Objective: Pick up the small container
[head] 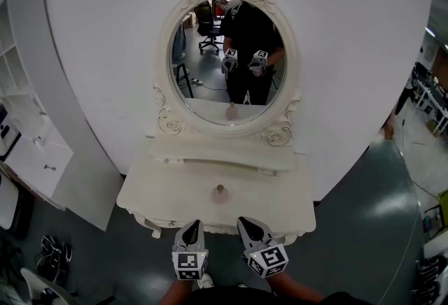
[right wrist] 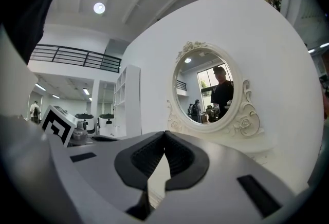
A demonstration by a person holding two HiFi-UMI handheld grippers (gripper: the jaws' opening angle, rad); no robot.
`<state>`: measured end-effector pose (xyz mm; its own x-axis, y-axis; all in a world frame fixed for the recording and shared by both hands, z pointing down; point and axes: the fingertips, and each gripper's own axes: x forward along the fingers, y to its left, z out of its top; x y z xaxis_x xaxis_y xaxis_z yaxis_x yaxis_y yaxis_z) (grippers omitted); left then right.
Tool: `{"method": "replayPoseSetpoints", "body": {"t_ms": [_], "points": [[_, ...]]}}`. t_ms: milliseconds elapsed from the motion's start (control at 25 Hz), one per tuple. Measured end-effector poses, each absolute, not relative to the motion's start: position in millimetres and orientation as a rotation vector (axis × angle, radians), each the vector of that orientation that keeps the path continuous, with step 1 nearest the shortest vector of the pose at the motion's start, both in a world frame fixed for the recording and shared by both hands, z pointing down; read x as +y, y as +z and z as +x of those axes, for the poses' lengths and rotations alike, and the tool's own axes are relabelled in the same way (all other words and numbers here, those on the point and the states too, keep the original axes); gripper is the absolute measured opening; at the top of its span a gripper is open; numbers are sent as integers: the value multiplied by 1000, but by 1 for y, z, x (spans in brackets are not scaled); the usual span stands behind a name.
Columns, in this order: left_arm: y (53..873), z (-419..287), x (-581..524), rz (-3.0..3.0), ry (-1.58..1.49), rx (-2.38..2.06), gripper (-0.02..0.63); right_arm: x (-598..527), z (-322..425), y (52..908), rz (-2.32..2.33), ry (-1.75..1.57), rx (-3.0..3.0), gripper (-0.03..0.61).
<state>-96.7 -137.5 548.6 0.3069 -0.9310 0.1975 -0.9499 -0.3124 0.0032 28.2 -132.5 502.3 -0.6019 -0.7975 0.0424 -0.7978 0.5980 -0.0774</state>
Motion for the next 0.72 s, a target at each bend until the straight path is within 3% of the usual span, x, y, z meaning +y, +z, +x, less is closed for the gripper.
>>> {"method": "replayPoseSetpoints", "body": {"t_ms": [720], "points": [[553,-100,-187,2569,230,-1586,6,-176,11,527,1544,189,-2684,6]]}}
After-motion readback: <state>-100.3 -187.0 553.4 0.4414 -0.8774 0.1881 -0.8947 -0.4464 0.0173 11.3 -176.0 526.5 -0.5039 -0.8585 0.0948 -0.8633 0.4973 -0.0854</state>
